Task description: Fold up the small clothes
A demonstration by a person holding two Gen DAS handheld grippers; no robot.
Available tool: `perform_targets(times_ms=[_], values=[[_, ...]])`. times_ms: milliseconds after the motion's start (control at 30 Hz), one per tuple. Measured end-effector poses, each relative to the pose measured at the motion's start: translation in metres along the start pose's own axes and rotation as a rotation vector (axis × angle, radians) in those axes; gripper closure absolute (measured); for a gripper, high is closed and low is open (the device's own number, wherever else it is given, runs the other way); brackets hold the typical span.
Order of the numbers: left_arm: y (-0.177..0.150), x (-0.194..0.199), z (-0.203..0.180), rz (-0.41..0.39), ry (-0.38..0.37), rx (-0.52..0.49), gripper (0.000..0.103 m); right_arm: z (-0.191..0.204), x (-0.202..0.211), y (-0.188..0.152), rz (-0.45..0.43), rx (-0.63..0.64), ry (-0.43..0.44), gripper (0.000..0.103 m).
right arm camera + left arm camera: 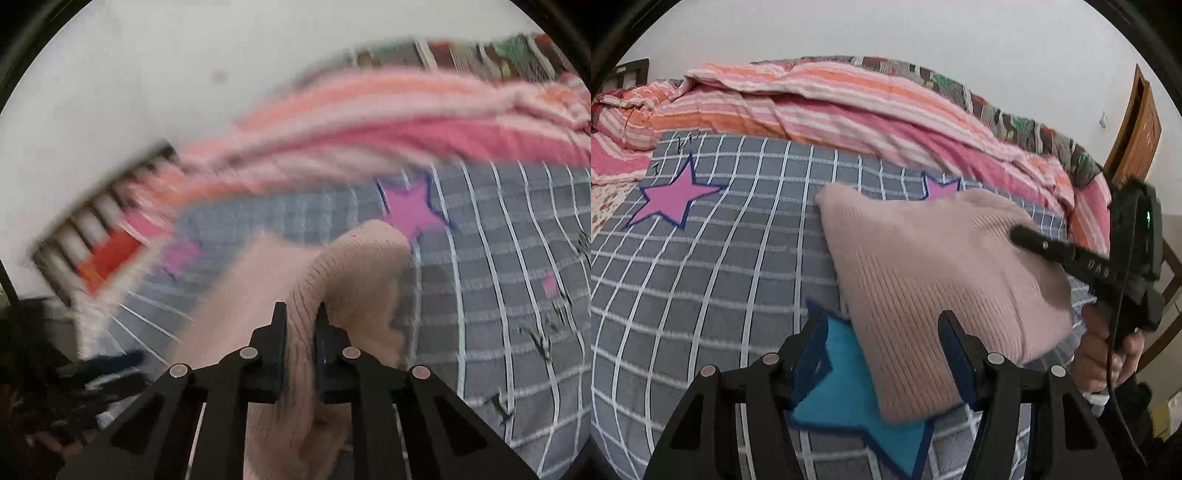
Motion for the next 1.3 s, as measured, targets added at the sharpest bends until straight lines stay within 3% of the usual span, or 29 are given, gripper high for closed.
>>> perform_targets(times_ms=[67, 167, 200, 333, 467, 567, 733, 800, 1000, 1100, 1300], values=[[0.006, -0.007, -0.002, -0.003, 0.0, 0.0, 0.043, -0.014, -0.004, -0.002, 0.015, -0.01, -0.08, 0.09], [0.015, -0.022, -0.003, -0.004, 0.01, 0.006, 0.043, -0.031, -0.032, -0.022, 0.16, -0.031, -0.201, 0.09], [0.019, -0.028, -0.003, -0.006, 0.016, 0.007, 0.043, -0.03, -0.032, -0.025, 0.158, -0.01, -0.213, 0.088], [0.036, -0.055, 0.0, 0.004, 0.049, 0.001, 0.043, -0.021, -0.02, -0.011, 0.128, 0.036, -0.227, 0.074], [0.048, -0.089, 0.011, 0.03, 0.119, 0.001, 0.043, -0.005, -0.022, -0.001, 0.079, 0.127, -0.226, 0.074], [0.052, -0.11, 0.022, 0.048, 0.152, 0.01, 0.043, -0.001, -0.032, -0.005, 0.097, 0.172, -0.238, 0.074], [0.061, -0.141, 0.035, 0.049, 0.215, -0.015, 0.047, -0.018, -0.041, -0.02, 0.141, 0.15, -0.262, 0.074], [0.06, -0.149, 0.037, 0.061, 0.203, -0.011, 0.048, -0.024, -0.041, -0.019, 0.15, 0.122, -0.254, 0.074], [0.057, -0.15, 0.035, 0.055, 0.21, -0.011, 0.049, -0.028, -0.041, -0.023, 0.142, 0.099, -0.245, 0.071], [0.056, -0.145, 0.033, 0.058, 0.2, -0.002, 0.049, -0.032, -0.041, -0.024, 0.135, 0.078, -0.273, 0.057], [0.046, -0.119, 0.015, 0.047, 0.145, -0.008, 0.049, -0.041, -0.038, -0.026, 0.125, 0.026, -0.239, 0.056]])
Point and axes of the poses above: each gripper's, at about its wrist camera, not at the fingertips, and x roughly against the way its jaws point, z to its left, y to its top, the point moved 2 cm from there along -x, roughly the way its jaws point, and after that the axes turned 7 degrees about -z, right-handed, at the moved point
